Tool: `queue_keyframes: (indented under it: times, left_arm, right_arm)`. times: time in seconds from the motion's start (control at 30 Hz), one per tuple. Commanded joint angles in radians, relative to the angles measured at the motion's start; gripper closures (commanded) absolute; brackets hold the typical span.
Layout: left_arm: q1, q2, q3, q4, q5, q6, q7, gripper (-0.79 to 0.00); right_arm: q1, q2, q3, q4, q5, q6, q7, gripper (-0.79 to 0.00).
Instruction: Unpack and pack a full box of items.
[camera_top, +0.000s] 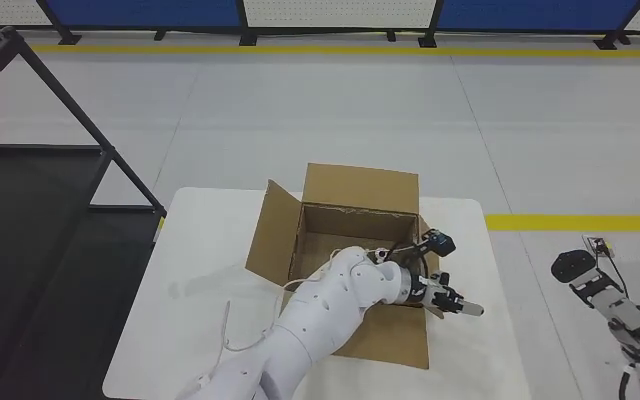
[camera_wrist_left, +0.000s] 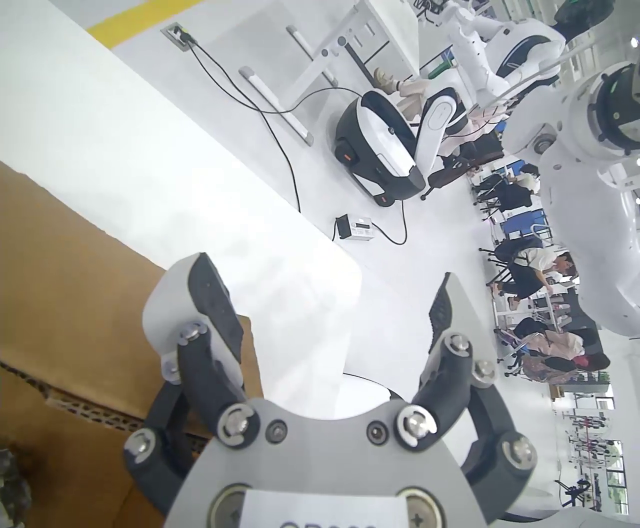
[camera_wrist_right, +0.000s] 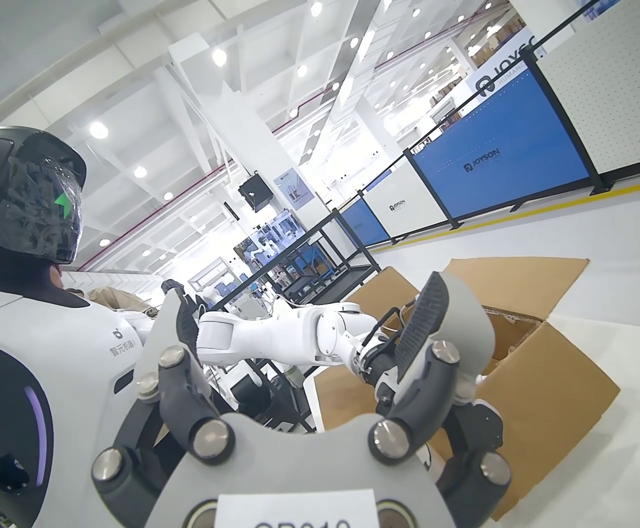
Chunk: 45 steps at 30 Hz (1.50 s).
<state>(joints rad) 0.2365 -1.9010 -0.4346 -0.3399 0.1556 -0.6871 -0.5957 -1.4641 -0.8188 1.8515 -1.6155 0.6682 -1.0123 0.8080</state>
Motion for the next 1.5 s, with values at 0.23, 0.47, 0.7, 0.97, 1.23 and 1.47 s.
queue_keyframes:
  times: [0.23,0.47,0.7,0.97,1.23,1.47]
  left_arm:
    - [-0.022,-0.025,-0.013,0.045,0.024,-0.053,0.047,-0.785]
    - [-0.023,-0.007,-0.022,0.044,0.116,-0.161,0.228,-0.785]
    - [-0.011,0.061,-0.057,0.031,0.259,-0.275,0.556,-0.785]
    - [0.057,0.213,-0.14,-0.058,0.496,-0.325,0.963,-0.785]
    - [0.372,0.451,-0.405,-0.567,0.74,-0.172,1.071,-0.785]
    - [0.607,0.534,-0.582,-0.909,0.756,-0.12,0.931,-0.785]
  right_arm:
    - [0.025,0.004,0.003,0.058,0.02,0.0,0.0,-0.785]
    - [0.127,-0.01,-0.019,0.159,-0.139,0.064,-0.12,-0.785]
    - [0.197,-0.019,-0.059,0.112,-0.322,0.143,-0.21,-0.785]
    - [0.264,-0.029,-0.13,0.007,-0.486,0.251,-0.264,-0.785]
    - [0.362,-0.044,-0.267,-0.055,-0.649,0.379,-0.297,-0.785]
    - [0.366,-0.045,-0.271,-0.054,-0.655,0.389,-0.304,-0.785]
